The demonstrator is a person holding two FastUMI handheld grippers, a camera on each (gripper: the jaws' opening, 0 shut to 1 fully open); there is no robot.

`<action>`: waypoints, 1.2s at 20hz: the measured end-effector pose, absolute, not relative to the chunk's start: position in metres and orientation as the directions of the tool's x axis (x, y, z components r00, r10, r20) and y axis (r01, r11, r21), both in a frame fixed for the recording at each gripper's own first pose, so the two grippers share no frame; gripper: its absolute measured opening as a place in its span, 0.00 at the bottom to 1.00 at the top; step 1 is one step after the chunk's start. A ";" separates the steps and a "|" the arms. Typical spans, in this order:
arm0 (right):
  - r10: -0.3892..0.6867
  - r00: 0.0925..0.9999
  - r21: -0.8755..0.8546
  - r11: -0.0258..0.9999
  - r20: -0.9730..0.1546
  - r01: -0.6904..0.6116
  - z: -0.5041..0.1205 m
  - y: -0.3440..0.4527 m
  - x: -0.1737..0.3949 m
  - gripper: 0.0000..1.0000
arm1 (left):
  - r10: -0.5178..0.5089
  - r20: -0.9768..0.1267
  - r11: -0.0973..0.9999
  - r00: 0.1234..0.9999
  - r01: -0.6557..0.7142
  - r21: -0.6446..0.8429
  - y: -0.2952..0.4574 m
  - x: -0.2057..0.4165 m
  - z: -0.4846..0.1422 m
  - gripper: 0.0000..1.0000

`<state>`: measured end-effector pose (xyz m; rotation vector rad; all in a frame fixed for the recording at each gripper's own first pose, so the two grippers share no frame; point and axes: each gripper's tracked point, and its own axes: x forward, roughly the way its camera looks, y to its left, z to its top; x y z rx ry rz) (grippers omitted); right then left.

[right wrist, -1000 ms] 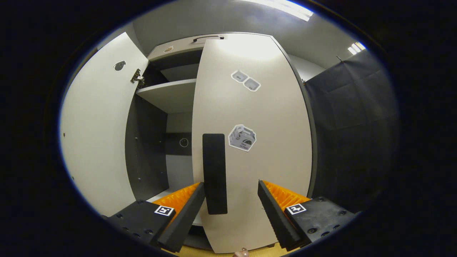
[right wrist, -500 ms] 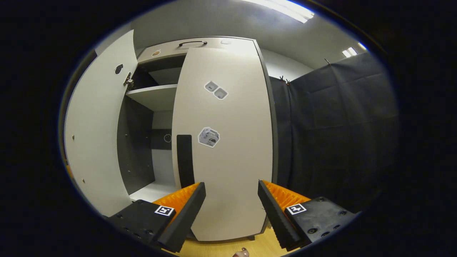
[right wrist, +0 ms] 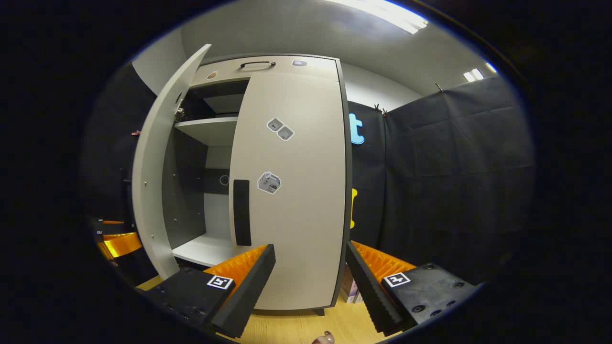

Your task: Grasp the bottle in the cabinet with the left hand and place it on the coaster, then close the right door with the right hand and the left door with the left hand.

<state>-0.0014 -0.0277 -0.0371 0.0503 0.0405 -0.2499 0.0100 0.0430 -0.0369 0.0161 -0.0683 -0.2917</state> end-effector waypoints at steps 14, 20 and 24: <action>-0.181 0.980 0.043 0.982 -0.087 0.185 -0.045 -0.050 -0.023 0.98 | -0.282 0.039 0.959 0.959 0.282 0.012 0.010 0.008 -0.043 0.97; -0.122 0.988 0.059 0.990 -0.095 0.128 -0.047 -0.046 -0.024 0.98 | -0.214 0.049 0.977 0.976 0.212 0.031 0.006 0.007 -0.043 0.94; -0.086 0.992 0.064 0.994 -0.092 0.092 -0.046 -0.041 -0.024 0.97 | -0.178 0.053 0.984 0.983 0.177 0.012 0.010 0.005 -0.042 0.97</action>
